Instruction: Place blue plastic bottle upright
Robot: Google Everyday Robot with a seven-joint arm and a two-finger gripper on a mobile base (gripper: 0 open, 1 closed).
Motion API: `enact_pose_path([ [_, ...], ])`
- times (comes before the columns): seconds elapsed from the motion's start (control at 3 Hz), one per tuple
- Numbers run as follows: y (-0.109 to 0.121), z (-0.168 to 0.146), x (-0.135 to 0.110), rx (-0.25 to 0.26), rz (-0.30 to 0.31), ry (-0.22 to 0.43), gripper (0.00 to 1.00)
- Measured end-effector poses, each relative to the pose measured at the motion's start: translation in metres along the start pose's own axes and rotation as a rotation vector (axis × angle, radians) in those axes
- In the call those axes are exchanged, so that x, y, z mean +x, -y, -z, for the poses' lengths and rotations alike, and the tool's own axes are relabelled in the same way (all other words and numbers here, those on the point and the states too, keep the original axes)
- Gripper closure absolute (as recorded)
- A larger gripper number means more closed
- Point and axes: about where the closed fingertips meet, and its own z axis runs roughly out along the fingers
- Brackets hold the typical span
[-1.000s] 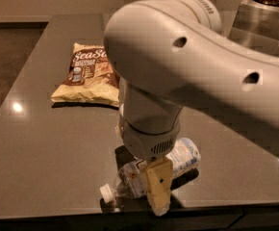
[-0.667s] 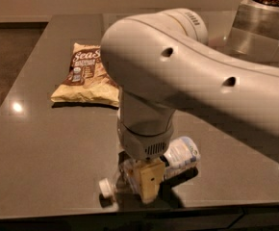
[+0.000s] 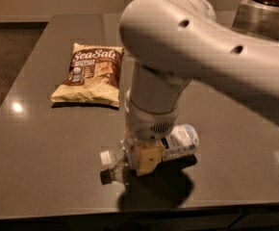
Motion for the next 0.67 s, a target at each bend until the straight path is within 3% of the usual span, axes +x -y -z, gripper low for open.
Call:
enact_pose_path([
  [0.33, 0.021, 0.033, 0.015, -0.005, -0.045, 0.129, 0.95],
  [0.67, 0.047, 0.072, 0.030, 0.034, -0.087, 0.276, 1.00],
])
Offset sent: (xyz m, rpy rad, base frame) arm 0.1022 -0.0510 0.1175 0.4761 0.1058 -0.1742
